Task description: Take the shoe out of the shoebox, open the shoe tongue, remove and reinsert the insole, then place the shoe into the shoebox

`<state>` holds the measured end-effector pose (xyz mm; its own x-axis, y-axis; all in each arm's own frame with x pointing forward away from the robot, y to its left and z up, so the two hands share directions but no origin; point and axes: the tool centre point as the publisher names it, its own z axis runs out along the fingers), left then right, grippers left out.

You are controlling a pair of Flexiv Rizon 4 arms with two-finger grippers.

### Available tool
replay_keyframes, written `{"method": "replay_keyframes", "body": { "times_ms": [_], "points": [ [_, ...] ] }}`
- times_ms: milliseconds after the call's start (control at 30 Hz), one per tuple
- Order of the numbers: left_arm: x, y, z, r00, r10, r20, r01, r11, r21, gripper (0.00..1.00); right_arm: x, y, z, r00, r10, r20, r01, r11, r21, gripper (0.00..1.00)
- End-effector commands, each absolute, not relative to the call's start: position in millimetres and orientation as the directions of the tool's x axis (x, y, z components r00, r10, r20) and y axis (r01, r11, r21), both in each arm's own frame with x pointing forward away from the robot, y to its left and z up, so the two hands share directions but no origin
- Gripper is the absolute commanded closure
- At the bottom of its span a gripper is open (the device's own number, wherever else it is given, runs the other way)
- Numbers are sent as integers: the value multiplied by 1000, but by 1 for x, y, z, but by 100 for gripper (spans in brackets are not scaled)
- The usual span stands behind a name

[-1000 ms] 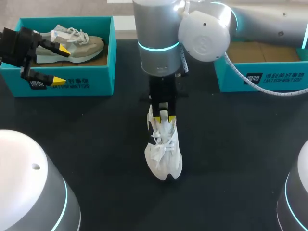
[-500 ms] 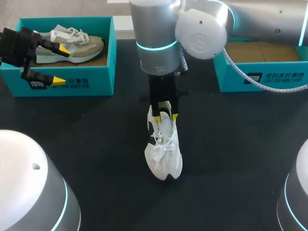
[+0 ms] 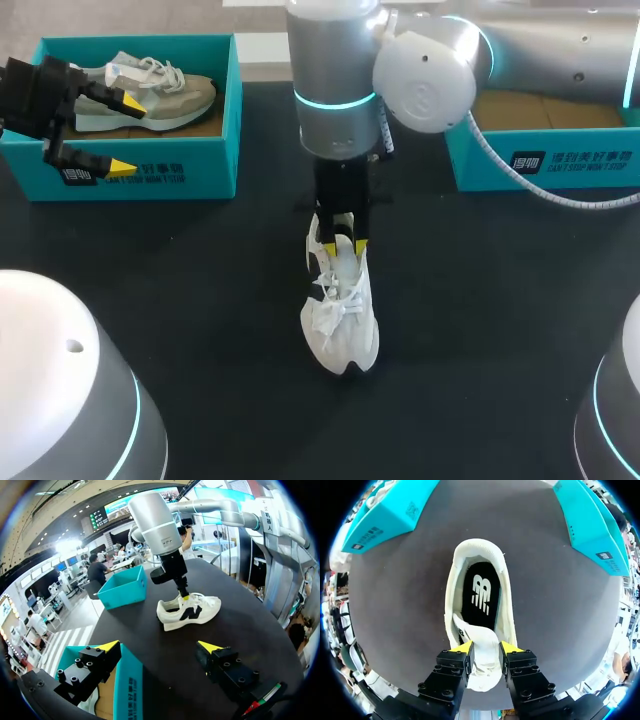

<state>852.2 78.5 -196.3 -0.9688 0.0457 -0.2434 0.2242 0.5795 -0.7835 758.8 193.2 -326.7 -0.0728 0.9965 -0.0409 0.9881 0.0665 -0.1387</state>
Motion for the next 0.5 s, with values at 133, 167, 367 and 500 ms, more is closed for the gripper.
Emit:
{"method": "replay_keyframes", "body": {
  "times_ms": [133, 167, 367, 500],
  "points": [
    [852, 79, -196, -969, 47, -242, 223, 582, -782, 0, 756, 202, -306, -87, 993, -84, 989, 76, -129, 65],
    [852, 79, -196, -969, 47, -242, 223, 582, -782, 0, 754, 204, -306, -82, 993, -82, 989, 71, -128, 65],
    [852, 79, -196, -969, 47, -242, 223, 582, -782, 0, 739, 215, -317, -73, 997, -26, 986, 68, -155, 70],
    [852, 79, -196, -969, 47, -242, 223, 582, -782, 0, 730, 213, -325, -51, 998, -29, 983, 45, -179, 73]
  ]
}}
